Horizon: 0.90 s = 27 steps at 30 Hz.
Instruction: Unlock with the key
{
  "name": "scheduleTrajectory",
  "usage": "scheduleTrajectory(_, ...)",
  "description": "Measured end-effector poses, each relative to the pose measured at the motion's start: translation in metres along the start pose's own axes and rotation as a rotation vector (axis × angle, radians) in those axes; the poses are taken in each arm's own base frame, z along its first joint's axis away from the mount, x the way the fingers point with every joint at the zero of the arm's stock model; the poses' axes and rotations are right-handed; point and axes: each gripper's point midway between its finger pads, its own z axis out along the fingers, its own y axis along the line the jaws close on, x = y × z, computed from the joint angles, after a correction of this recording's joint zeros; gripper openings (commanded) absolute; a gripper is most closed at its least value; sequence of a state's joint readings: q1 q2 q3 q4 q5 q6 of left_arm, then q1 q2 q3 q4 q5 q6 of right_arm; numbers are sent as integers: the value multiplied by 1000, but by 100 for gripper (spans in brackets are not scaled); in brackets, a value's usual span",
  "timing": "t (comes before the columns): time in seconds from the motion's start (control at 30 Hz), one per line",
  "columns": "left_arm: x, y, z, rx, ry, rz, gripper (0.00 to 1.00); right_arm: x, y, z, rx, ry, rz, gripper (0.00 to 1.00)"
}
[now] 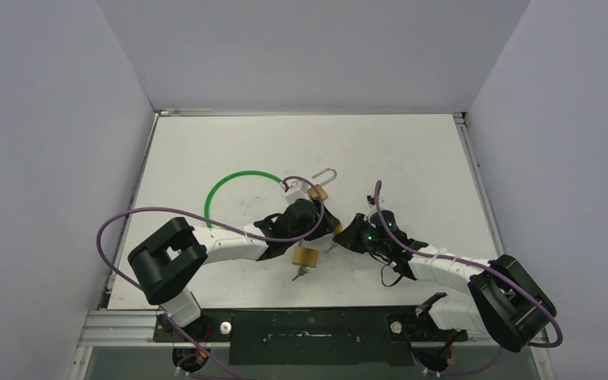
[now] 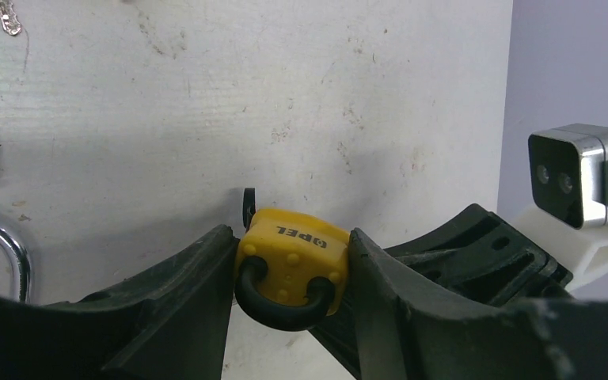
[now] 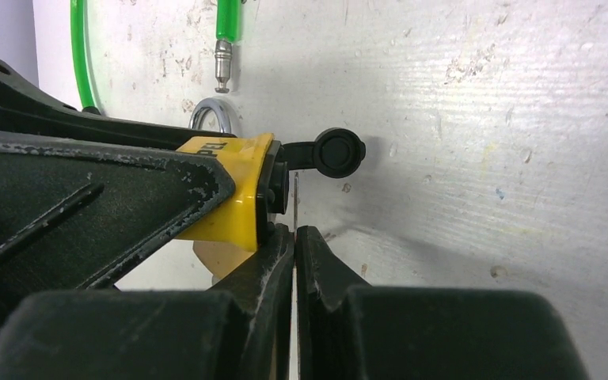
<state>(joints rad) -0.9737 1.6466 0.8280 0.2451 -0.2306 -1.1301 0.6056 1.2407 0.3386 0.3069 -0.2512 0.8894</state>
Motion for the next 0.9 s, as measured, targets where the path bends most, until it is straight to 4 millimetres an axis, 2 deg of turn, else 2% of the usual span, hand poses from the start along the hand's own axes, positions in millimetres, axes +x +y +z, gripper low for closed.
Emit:
scheduleTrajectory(0.3,2,-4,-1,10,23,6,0,0,1,-13,-58,-35,-71,0)
scheduleTrajectory(0.6,-1,2,3,-147,100,193,0,-8,2,-45,-77,-104,-73,0)
scheduleTrajectory(0.8,19,34,15,-314,160,328,0,-6,-25,-59,53,-121,-47,0)
scheduleTrajectory(0.9,17,28,23,-341,155,373,5,-2,-40,-62,117,-110,-34,0)
